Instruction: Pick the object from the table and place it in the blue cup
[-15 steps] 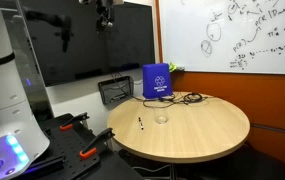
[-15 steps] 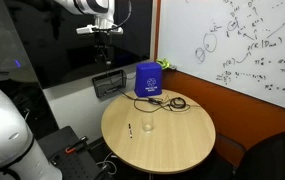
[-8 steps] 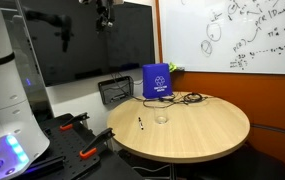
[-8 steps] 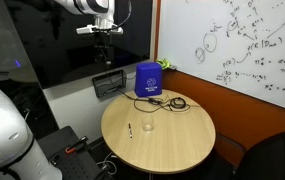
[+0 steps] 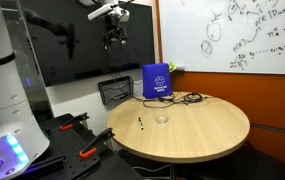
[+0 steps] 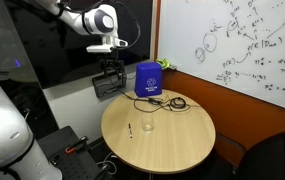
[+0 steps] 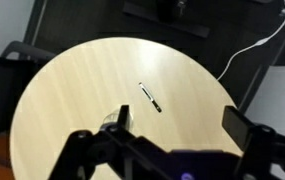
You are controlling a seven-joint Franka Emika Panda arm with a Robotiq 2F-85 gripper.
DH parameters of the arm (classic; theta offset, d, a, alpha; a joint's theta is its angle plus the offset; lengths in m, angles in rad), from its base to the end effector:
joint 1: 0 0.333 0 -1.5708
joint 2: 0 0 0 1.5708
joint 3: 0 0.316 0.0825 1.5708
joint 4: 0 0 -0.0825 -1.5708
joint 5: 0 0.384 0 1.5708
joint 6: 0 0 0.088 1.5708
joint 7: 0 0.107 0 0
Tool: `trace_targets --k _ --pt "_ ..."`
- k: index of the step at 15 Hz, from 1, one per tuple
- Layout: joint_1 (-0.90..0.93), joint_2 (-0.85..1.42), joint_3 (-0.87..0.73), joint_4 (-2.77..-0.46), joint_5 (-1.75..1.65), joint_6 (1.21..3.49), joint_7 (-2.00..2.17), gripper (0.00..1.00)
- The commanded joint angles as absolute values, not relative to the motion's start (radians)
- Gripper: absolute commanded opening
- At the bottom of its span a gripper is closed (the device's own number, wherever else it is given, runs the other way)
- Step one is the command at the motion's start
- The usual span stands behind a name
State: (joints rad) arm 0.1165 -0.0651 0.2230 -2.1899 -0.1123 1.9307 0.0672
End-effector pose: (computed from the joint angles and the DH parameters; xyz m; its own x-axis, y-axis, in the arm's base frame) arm 0.4717 0.1592 0.3995 0.9356 0.2981 -0.1891 0.3236 -0.9382 0.1225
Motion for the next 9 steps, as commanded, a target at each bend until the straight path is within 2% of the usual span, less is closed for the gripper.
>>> trace_targets --k 1,4,9 --pt "0.135 0.022 0.199 -2.227 -0.179 2.112 -0.080 1.00" --pt "0.128 0.100 0.195 -2.238 -0.174 2.265 -0.229 1.00" --pt "0.132 0.128 0.194 -2.223 -0.162 2.244 -0.238 1.00"
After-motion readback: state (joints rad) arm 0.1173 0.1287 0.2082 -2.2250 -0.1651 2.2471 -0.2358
